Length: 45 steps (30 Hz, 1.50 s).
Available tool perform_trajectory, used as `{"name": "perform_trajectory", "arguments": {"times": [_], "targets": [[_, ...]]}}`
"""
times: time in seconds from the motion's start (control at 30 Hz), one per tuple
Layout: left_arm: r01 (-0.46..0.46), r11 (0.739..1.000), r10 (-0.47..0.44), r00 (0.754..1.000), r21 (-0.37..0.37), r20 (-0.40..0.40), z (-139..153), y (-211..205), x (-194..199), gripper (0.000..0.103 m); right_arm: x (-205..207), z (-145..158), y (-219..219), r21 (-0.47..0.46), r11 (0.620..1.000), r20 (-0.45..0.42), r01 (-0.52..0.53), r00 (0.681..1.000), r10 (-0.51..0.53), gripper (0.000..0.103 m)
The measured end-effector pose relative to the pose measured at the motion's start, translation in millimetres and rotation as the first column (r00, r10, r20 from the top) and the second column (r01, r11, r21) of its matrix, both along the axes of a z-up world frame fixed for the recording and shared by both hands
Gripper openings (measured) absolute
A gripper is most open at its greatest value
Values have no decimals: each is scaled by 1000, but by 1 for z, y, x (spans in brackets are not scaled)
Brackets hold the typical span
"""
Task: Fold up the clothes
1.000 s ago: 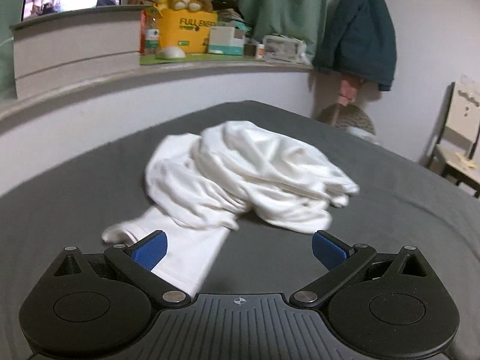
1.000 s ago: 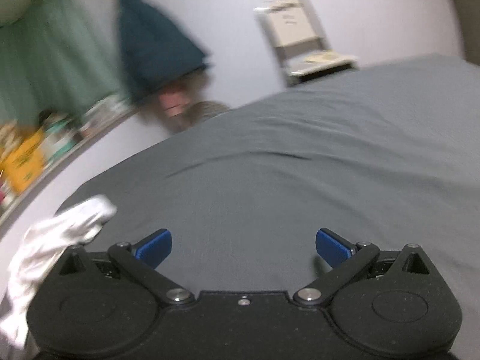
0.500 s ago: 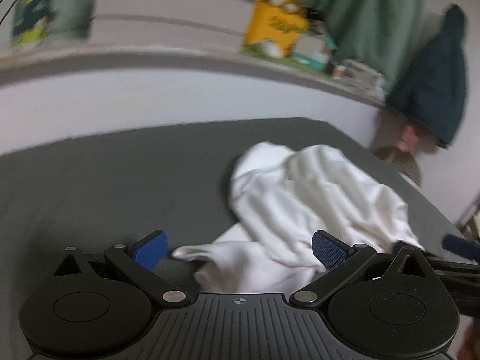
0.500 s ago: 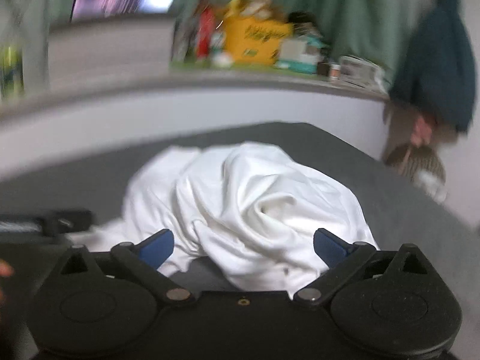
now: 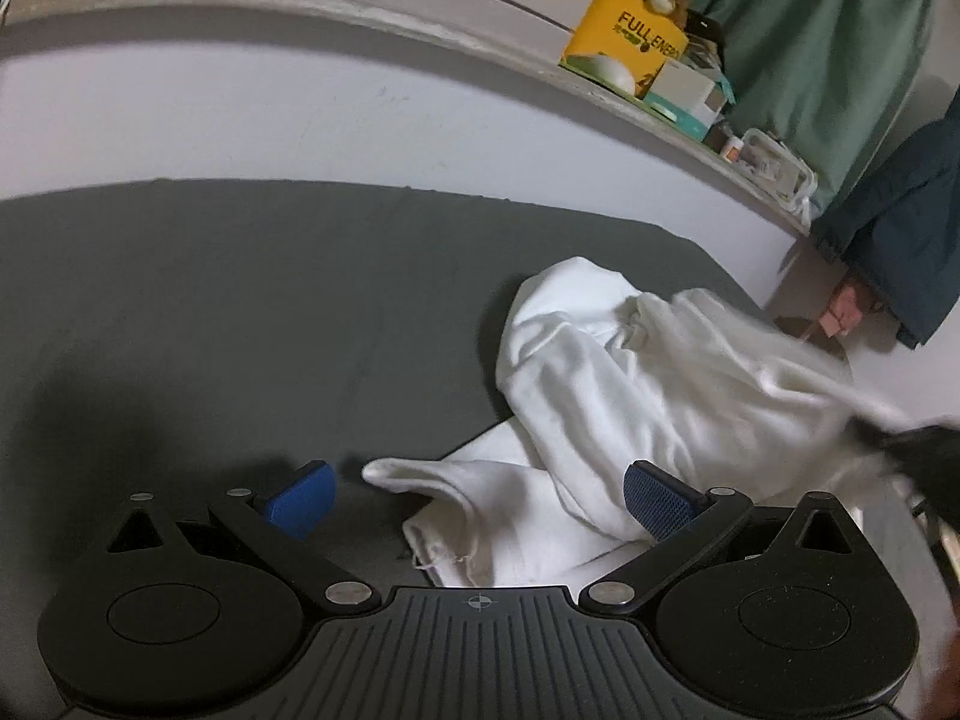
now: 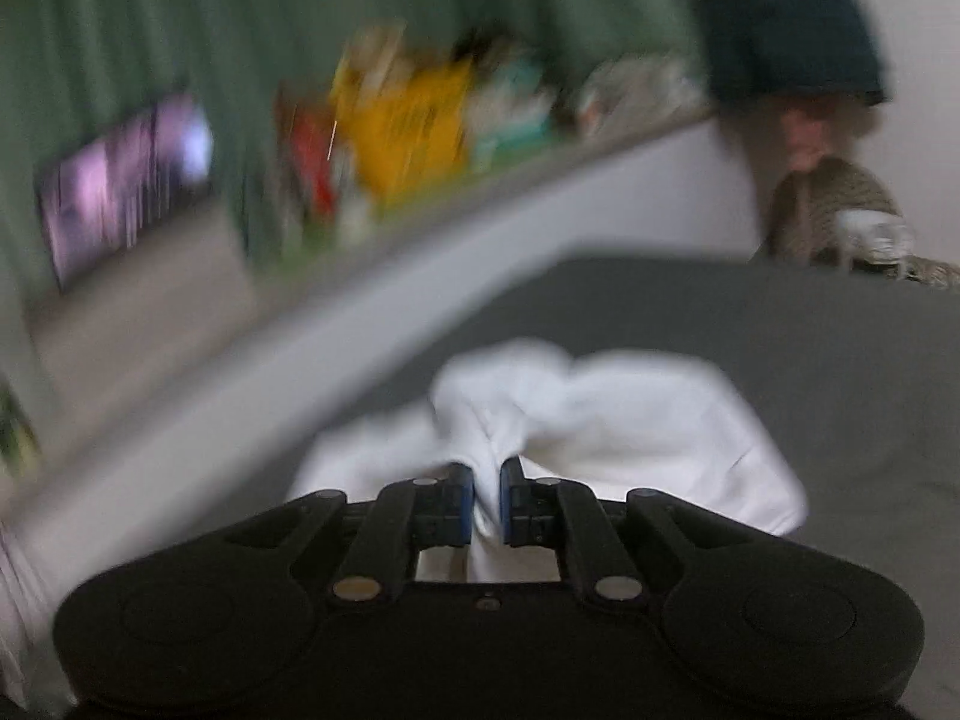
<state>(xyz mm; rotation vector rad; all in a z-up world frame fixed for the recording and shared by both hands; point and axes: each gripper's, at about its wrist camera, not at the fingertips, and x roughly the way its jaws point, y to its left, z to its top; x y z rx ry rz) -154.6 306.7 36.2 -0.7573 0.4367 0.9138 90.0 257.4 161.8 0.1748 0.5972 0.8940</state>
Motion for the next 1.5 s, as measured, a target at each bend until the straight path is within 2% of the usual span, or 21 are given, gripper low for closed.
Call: {"name": "perform_trajectory", "arguments": {"times": [0.1, 0.17, 0.27, 0.37, 0.5, 0.53, 0.6, 0.67, 0.7, 0.8, 0.87, 0.97, 1.07, 1.13, 1.17, 1.2, 1.27, 1.33, 1.4, 1.43, 1.5], "targets": [[45, 999, -44, 994, -2, 98, 3, -3, 0, 103, -4, 29, -81, 149, 979, -12, 141, 990, -141, 6], [95, 996, -94, 983, 6, 155, 7, -7, 2, 103, -17, 42, -148, 241, 936, -18, 255, 966, -258, 5], [172, 985, -173, 968, 23, 184, 9, -16, 11, 103, -33, 35, -227, 221, 876, -51, 429, 902, -428, 5], [208, 978, -208, 966, 18, 156, 7, -23, 22, 103, -43, 10, -279, 55, 821, -80, 568, 822, -564, 5], [233, 973, -232, 966, 4, 115, 0, -26, 31, 103, -53, -28, -296, -183, 780, -112, 598, 776, -621, 15], [233, 973, -232, 967, 4, 106, -1, -27, 33, 103, -58, -31, -290, -197, 784, -101, 589, 783, -614, 17], [224, 975, -223, 971, 6, 89, -2, -27, 37, 103, -76, -30, -268, -222, 794, -2, 565, 815, -580, 45], [218, 976, -217, 972, 1, 86, -3, -27, 41, 103, -93, -27, -227, -228, 846, 99, 482, 876, -472, 60], [214, 977, -213, 973, -3, 85, -3, -27, 41, 103, -101, -26, -206, -234, 868, 148, 438, 899, -413, 62], [210, 978, -209, 974, -8, 89, -5, -27, 37, 103, -126, -31, -142, -309, 930, 209, 201, 968, -140, 63], [210, 978, -208, 974, -12, 94, -6, -24, 32, 103, -137, -43, -101, -384, 921, 230, 60, 973, 32, 63], [193, 981, -189, 976, -27, 113, -9, -20, 28, 103, -149, -62, -51, -476, 879, 246, -23, 956, 158, 63], [177, 983, -170, 977, -52, 129, -14, -15, 27, 103, -143, -80, -13, -544, 838, 268, -36, 939, 214, 59], [173, 983, -163, 977, -64, 137, -17, -12, 28, 103, -137, -89, 4, -576, 817, 260, -38, 939, 227, 41], [173, 983, -162, 976, -67, 143, -17, -12, 28, 103, -134, -93, 10, -585, 810, 243, -42, 944, 225, 21], [173, 982, -161, 976, -71, 149, -18, -11, 28, 103, -131, -97, 16, -595, 802, 226, -47, 948, 223, 9], [169, 983, -155, 975, -73, 159, -18, -10, 27, 103, -113, -88, 5, -503, 863, 153, -55, 977, 151, 5], [164, 984, -149, 974, -76, 168, -18, -10, 26, 103, -91, -72, -22, -349, 937, 51, -13, 998, 33, 5], [159, 984, -143, 974, -78, 177, -18, -10, 25, 103, -70, -55, -53, -154, 985, -36, 75, 996, -81, 4], [156, 985, -140, 973, -79, 182, -18, -9, 25, 103, -64, -42, -82, -41, 988, -72, 147, 986, -150, 3], [151, 985, -133, 972, -81, 191, -18, -9, 24, 103, -59, -21, -128, 72, 962, -85, 263, 963, -257, 3]]}}
